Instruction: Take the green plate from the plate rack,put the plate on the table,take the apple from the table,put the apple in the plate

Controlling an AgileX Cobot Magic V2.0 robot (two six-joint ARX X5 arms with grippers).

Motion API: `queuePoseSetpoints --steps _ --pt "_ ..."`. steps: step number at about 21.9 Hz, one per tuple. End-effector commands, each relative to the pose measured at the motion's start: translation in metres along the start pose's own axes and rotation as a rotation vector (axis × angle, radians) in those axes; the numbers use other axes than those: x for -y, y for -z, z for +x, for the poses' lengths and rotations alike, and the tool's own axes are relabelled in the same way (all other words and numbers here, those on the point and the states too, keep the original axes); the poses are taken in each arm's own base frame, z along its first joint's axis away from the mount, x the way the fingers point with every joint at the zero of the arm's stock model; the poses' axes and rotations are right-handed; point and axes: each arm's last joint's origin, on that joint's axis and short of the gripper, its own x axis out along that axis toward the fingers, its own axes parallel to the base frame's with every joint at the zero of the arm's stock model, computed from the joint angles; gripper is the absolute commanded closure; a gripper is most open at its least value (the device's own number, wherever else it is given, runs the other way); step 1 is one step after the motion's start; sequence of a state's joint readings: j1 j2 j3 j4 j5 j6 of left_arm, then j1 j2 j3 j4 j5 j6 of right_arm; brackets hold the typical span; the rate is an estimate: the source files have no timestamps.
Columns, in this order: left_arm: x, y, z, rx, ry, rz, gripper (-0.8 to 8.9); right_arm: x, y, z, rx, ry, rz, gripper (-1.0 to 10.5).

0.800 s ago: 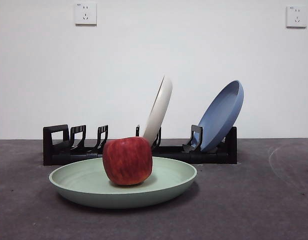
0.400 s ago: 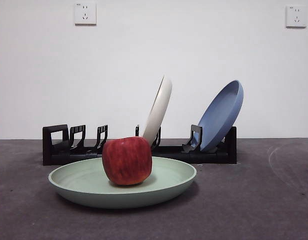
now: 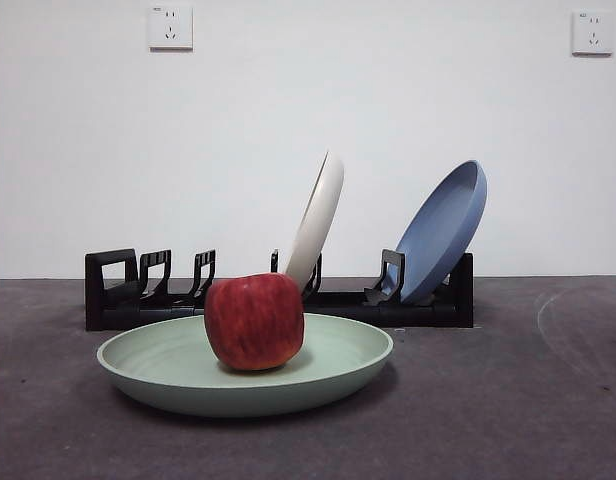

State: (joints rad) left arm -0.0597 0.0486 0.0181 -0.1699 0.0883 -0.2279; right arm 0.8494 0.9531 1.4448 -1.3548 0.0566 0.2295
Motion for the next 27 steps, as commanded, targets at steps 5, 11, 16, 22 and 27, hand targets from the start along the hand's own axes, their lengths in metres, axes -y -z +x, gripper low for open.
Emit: queuePoseSetpoints --steps 5,11,16,22,27 --pt "-0.001 0.003 0.002 -0.016 -0.010 0.013 8.17 0.001 0.003 0.002 -0.028 0.011 0.008 9.5" --pt "-0.001 0.003 0.003 -0.028 -0.013 0.012 8.17 0.005 -0.010 0.001 0.125 0.135 0.006 9.5" --pt "-0.001 0.003 0.003 -0.028 -0.013 0.012 8.17 0.018 -0.033 0.010 0.363 0.239 -0.014 9.5" --pt "-0.001 0.004 0.003 -0.029 -0.013 0.012 8.17 0.068 -0.019 0.048 0.539 0.307 0.084 9.5" --pt "-0.001 0.004 0.003 -0.029 -0.013 0.012 8.17 0.098 0.027 0.086 0.557 0.346 0.121 9.5"
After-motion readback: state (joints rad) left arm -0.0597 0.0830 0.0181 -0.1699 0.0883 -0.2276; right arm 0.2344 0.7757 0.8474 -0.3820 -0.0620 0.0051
